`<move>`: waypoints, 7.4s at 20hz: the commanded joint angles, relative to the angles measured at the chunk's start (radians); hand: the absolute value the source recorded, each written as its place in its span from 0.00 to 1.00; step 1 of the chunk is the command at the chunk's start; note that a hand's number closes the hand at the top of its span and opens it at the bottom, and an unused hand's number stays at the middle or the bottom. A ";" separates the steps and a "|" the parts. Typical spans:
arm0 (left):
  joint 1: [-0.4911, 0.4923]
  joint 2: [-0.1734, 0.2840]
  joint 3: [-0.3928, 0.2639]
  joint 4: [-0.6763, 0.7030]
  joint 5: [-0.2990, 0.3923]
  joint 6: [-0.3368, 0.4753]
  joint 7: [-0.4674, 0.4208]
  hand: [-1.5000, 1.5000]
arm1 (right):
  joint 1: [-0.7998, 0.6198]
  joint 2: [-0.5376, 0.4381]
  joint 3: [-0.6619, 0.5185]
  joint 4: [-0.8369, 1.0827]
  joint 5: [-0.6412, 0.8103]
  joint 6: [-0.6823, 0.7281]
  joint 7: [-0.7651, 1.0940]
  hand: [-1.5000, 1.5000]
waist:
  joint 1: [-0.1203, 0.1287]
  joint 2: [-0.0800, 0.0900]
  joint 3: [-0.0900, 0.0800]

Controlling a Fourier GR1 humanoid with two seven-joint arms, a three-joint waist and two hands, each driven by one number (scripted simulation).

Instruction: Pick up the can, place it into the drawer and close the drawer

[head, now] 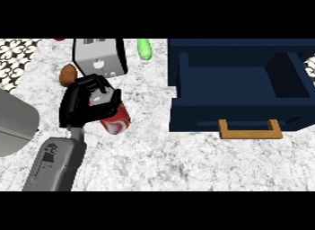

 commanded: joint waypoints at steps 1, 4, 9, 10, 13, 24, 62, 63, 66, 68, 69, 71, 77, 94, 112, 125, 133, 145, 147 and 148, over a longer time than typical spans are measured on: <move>-0.016 -0.050 -0.078 -0.145 -0.041 0.080 0.141 1.00 | 0.025 0.011 0.009 -0.007 0.008 0.006 -0.015 0.00 | -0.001 0.000 0.000; -0.141 -0.034 -0.060 -0.100 -0.041 0.057 0.217 1.00 | -0.021 0.011 0.021 -0.044 0.006 -0.023 0.073 0.00 | -0.004 0.002 -0.001; -0.271 -0.052 -0.154 -0.064 -0.090 0.169 0.289 1.00 | -0.022 0.011 0.015 0.075 0.044 -0.014 -0.063 0.00 | -0.006 0.002 0.000; -0.357 -0.053 -0.162 -0.032 -0.084 0.216 0.323 1.00 | 0.040 0.011 0.017 0.009 0.004 0.017 -0.064 0.00 | -0.016 0.002 0.000; -0.463 -0.053 -0.158 0.070 -0.081 0.231 0.297 1.00 | -0.038 -0.010 -0.005 0.001 0.018 -0.014 0.022 0.00 | -0.014 0.004 0.000; -0.825 -0.053 -0.223 0.393 0.050 0.411 0.301 1.00 | -0.057 -0.063 -0.068 0.005 -0.065 0.023 0.057 0.00 | -0.041 0.009 0.000; -1.100 -0.053 -0.557 0.959 0.422 0.534 0.072 1.00 | -0.192 -0.039 0.009 0.106 0.030 -0.015 0.050 0.00 | -0.106 0.029 0.003; -1.102 -0.053 -0.560 0.951 0.433 0.542 0.069 1.00 | -0.162 -0.025 0.012 0.146 0.055 -0.003 -0.024 0.00 | -0.110 0.030 0.003; -1.105 -0.053 -0.596 0.966 0.431 0.551 0.052 1.00 | -0.212 -0.031 0.011 0.101 0.042 -0.031 0.039 0.00 | -0.121 0.032 0.003; -1.085 -0.053 -0.629 0.959 0.431 0.567 0.045 1.00 | -0.232 -0.058 0.005 0.136 0.056 -0.019 0.035 0.00 | -0.113 0.032 0.003; -1.097 -0.053 -0.620 0.987 0.438 0.541 0.069 1.00 | -0.190 -0.045 0.006 0.084 0.043 -0.018 0.045 0.00 | -0.107 0.027 0.002; -1.085 -0.053 -0.630 0.989 0.447 0.581 0.040 0.00 | -0.229 -0.031 0.034 0.097 0.068 -0.036 0.047 0.00 | -0.119 0.034 0.002; -1.051 -0.053 -0.632 1.004 0.485 0.620 0.002 0.00 | -0.241 -0.053 0.013 0.054 0.035 -0.036 0.092 0.00 | -0.122 0.033 0.001; -1.040 -0.053 -0.625 0.967 0.610 0.691 -0.040 0.00 | -0.238 -0.144 0.079 -0.018 0.305 -0.009 -0.039 0.00 | -0.115 0.033 0.001; -1.081 -0.053 -0.606 0.937 0.651 0.696 -0.064 0.00 | -0.411 -0.271 0.286 0.219 0.927 -0.104 -0.075 0.00 | -0.010 0.011 0.000; -1.027 0.087 -0.610 0.741 0.576 0.688 0.108 0.00 | -0.559 -0.120 0.371 0.697 1.200 -0.417 -0.100 0.00 | 0.029 0.000 0.000; -0.952 0.242 -0.623 0.552 0.538 0.664 0.217 0.00 | -0.677 -0.143 0.284 1.003 1.226 -0.545 -0.179 0.00 | 0.050 0.000 0.000; -0.827 0.373 -0.635 0.336 0.515 0.649 0.328 0.00 | -0.876 -0.132 0.193 1.349 1.305 -0.788 -0.212 0.00 | 0.069 0.005 0.001; -0.784 0.396 -0.635 0.269 0.518 0.649 0.336 0.00 | -0.963 -0.161 0.154 1.411 1.303 -0.798 -0.204 0.00 | 0.086 0.006 0.001; -0.794 0.381 -0.639 0.298 0.500 0.667 0.328 0.00 | -0.999 -0.130 0.152 1.456 1.317 -0.847 -0.192 0.00 | 0.080 0.013 0.002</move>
